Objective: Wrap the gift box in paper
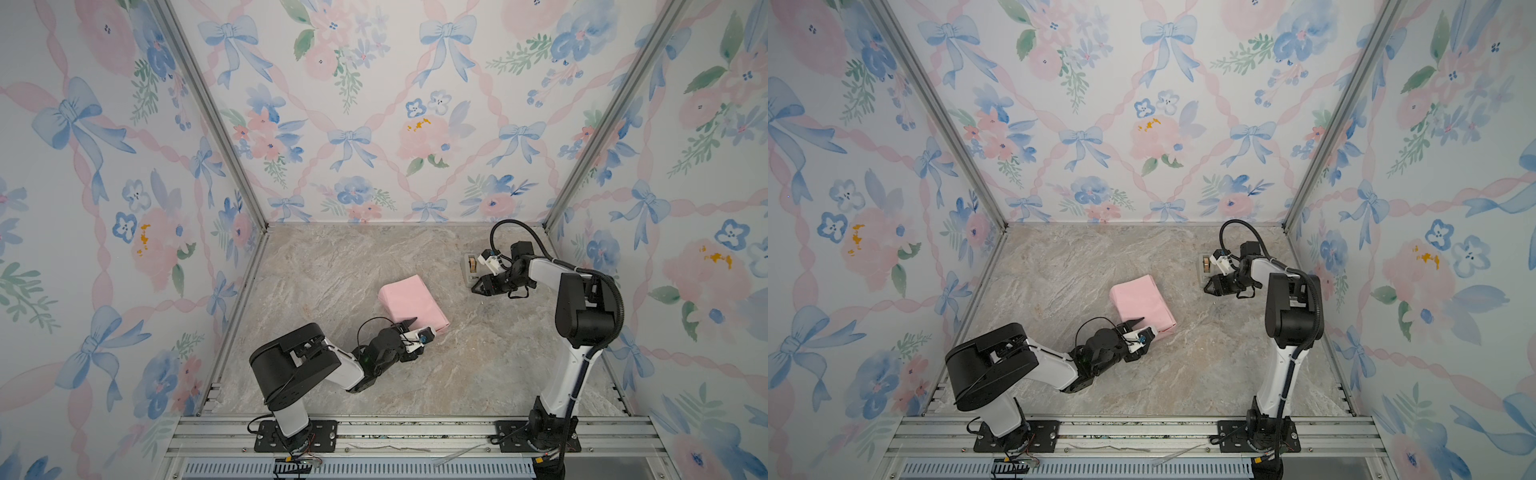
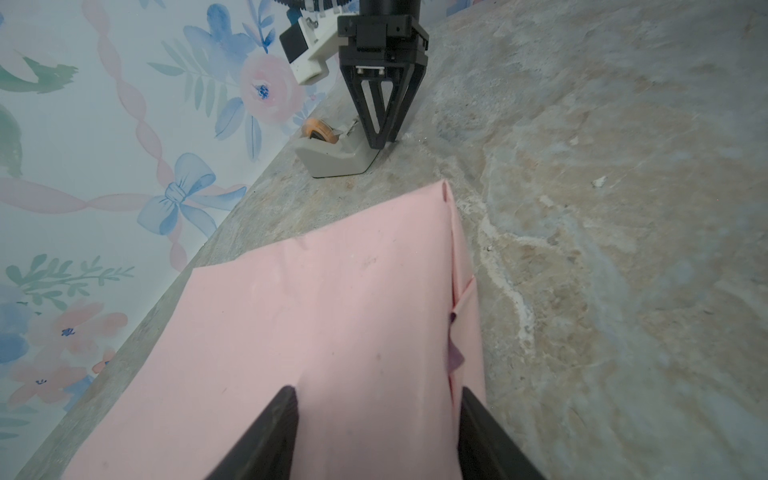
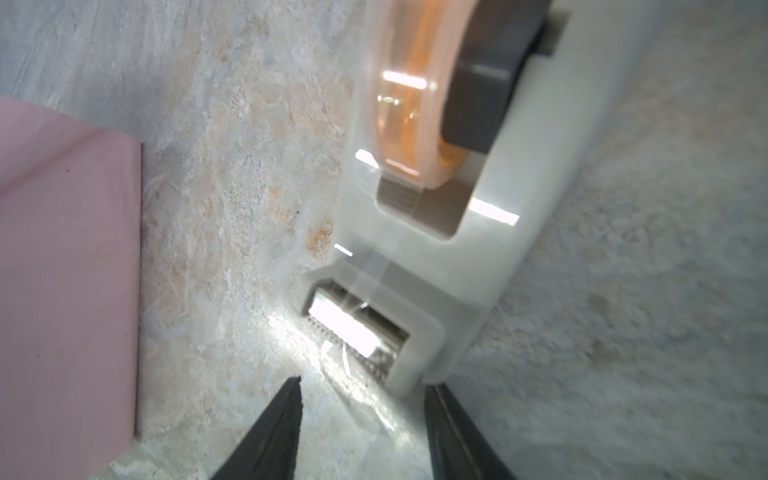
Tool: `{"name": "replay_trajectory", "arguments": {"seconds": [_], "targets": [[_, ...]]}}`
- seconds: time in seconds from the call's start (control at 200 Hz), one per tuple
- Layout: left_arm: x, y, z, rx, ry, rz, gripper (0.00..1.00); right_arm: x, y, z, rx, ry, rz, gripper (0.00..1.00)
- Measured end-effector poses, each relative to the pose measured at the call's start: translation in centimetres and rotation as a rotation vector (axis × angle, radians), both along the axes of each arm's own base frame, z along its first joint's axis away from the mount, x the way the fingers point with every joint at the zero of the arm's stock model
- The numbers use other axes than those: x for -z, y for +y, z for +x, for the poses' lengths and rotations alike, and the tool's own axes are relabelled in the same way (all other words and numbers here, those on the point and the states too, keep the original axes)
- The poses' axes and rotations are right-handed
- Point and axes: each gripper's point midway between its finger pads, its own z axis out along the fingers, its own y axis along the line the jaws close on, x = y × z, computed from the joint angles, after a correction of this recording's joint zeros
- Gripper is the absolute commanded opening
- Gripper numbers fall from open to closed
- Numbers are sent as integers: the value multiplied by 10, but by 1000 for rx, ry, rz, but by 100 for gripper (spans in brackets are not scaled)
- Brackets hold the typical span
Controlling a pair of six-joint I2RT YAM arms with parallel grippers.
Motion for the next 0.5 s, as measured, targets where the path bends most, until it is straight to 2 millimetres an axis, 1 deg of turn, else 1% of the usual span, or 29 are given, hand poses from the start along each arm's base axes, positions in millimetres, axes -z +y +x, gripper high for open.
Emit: {"name": "replay_trajectory", "arguments": {"seconds": [0.125,0.345,0.5], "targets": [[0,0,0,0,0,1,61,1,0,1,-2,6,-2,47],[0,0,0,0,1,2,61,4,0,-2,-9,20,1,29],[0,0,0,1,-1,6,61,4,0,-4,-12,28,1,23]]}}
